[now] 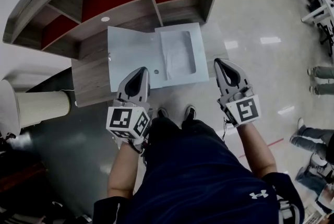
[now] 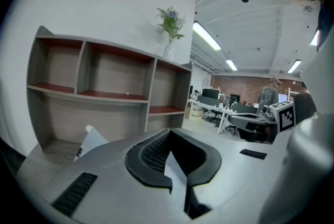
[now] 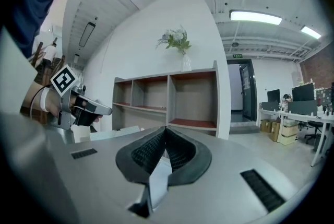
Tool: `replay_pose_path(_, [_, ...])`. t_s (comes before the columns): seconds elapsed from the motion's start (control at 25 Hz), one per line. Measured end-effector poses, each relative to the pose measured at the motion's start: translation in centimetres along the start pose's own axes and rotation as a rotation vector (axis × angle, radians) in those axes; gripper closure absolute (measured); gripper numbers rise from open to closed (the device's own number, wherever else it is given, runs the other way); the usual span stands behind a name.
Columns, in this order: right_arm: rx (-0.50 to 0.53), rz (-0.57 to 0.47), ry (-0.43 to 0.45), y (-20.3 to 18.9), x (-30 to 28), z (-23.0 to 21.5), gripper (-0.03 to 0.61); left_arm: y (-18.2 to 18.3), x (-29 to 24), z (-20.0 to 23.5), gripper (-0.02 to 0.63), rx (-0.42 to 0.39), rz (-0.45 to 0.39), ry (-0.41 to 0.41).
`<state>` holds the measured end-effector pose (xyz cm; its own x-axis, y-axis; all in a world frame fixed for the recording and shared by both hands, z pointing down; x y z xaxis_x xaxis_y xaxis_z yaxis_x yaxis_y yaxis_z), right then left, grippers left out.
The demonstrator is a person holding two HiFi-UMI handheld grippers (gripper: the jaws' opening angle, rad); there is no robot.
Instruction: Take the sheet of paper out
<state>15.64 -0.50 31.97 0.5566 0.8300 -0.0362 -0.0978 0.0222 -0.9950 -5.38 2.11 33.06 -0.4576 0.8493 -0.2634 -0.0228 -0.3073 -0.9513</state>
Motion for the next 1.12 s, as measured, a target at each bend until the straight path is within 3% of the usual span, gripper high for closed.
replay_pose_path(0.2, [-0.013, 0.082, 0.002, -3.4, -0.9, -1.1, 0.578, -3.9, -3.2, 1.7, 0.612, 0.128, 0.085, -0.008])
replay_pose_path(0.52, [-0.045, 0.224, -0.067, -7.9, -3.5, -2.1, 0.578, -8.6, -8.1, 5.2, 0.611, 0.261, 0.209, -0.069])
replay_pose_path(0.76, [-0.095, 0.328, -0.108, -10.9, -5.6, -0.9, 0.578, -12.7, -10.8, 6.6, 0.457, 0.371, 0.315, -0.136])
replay_pose_path(0.92, [-0.149, 0.402, -0.12, -13.0, -7.1, 0.2, 0.577, -15.3, -12.6, 7.1, 0.434, 0.453, 0.389, -0.189])
replay_pose_path(1.12, [-0.154, 0.462, -0.136, -15.4, -8.6, 0.4, 0.57, -18.5, -15.2, 7.5, 0.434, 0.472, 0.486, -0.21])
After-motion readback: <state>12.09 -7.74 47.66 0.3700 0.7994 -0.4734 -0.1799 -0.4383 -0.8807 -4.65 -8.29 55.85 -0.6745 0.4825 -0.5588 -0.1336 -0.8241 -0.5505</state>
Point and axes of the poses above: the fingertips, and each gripper's own axes: x backward along the fingers, z to its left, y out of its top, the point moved 1 cm from there along x, backward along the fingers, and after that the axes turned 6 degrees about -y, right-handed, at the moved point
